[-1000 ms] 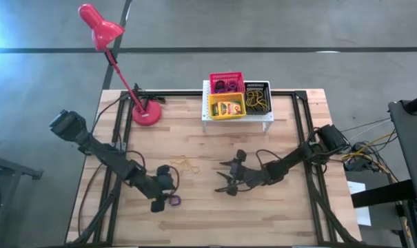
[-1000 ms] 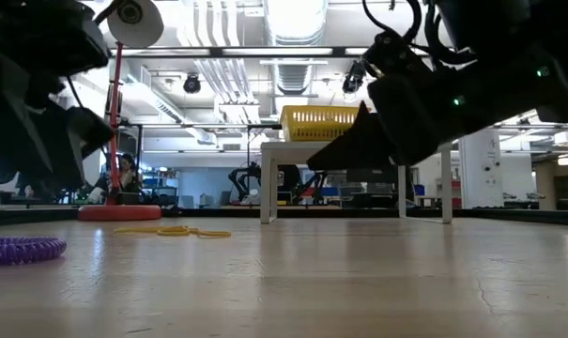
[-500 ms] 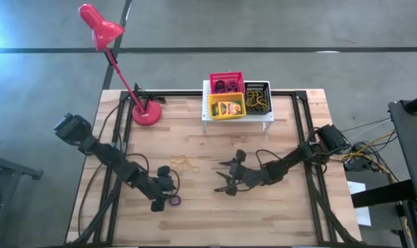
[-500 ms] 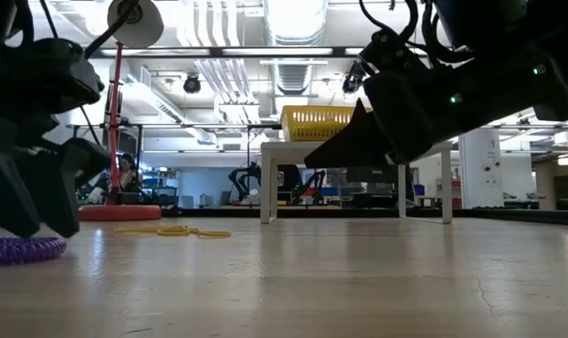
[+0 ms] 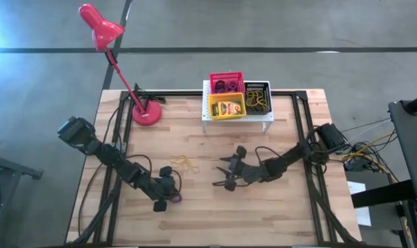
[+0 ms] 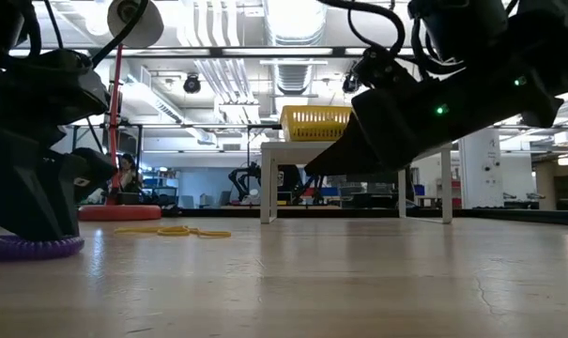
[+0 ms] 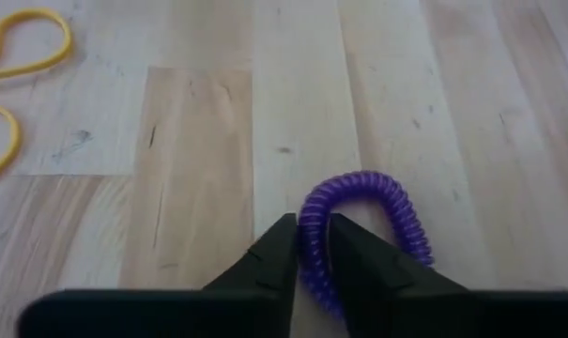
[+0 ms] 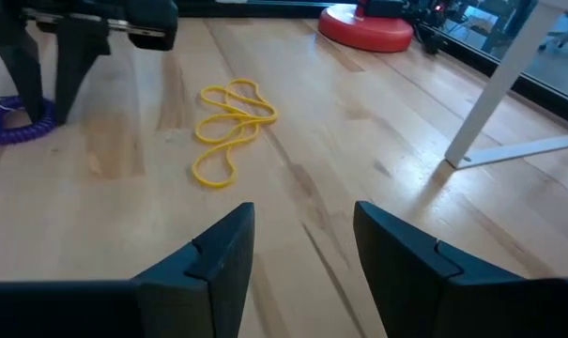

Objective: Pick & Place Office Desk Supplies
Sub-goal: Put the violet spring keychain into the red bin on the shelf

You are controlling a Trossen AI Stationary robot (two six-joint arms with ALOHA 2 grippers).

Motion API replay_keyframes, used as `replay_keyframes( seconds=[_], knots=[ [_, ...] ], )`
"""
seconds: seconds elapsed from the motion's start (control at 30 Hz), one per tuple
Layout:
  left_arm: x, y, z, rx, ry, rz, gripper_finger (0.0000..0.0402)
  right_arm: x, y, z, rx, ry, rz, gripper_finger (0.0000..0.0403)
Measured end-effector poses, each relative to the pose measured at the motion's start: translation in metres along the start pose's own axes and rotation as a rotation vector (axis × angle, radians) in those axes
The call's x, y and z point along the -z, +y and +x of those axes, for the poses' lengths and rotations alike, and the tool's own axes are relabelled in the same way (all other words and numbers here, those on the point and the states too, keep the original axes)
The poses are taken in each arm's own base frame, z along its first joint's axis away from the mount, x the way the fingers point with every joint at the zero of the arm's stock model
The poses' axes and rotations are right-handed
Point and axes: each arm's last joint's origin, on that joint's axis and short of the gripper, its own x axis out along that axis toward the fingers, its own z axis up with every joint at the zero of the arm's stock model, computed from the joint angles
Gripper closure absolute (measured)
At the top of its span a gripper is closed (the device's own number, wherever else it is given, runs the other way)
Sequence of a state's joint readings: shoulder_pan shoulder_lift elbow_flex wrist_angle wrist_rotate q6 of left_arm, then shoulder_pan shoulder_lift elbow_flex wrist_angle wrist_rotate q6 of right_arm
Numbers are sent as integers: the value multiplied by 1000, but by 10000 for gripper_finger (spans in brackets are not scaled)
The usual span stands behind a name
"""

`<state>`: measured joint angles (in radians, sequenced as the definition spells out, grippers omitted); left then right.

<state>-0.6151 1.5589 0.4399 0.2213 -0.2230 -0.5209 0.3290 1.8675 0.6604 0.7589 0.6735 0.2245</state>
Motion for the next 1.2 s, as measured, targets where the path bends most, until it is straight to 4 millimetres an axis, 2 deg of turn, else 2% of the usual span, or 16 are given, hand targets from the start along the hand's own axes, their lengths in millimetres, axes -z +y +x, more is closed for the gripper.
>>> replay_keyframes(
  seconds=[0.2, 0.33, 0.43, 0.63, 0.73, 0.93, 1.07, 1.2],
  knots=[
    [-1, 1, 0, -2, -3, 39, 383, 3, -6, 2, 17, 10, -2, 227],
    [-8, 6, 1, 1, -26, 13, 390, 5, -8, 2, 21, 17, -2, 225],
    [-24, 11, 2, -24, -67, -16, 390, 10, -9, 0, 4, 48, -20, 225],
    [-79, 22, -5, -69, -207, 71, 390, 26, -13, -7, -33, 131, 73, 227],
    [-110, 39, -11, -143, -254, 133, 390, 35, -13, -14, -36, 154, 114, 230],
    [-182, 86, -35, -275, -365, 225, 391, 54, -11, -32, -34, 191, 210, 232],
    [-232, 116, -55, -381, -347, 331, 391, 62, -7, -46, 21, 157, 243, 233],
    [-284, 157, -79, -493, -357, 322, 391, 63, -3, -53, 77, 101, 235, 237]
  ],
)
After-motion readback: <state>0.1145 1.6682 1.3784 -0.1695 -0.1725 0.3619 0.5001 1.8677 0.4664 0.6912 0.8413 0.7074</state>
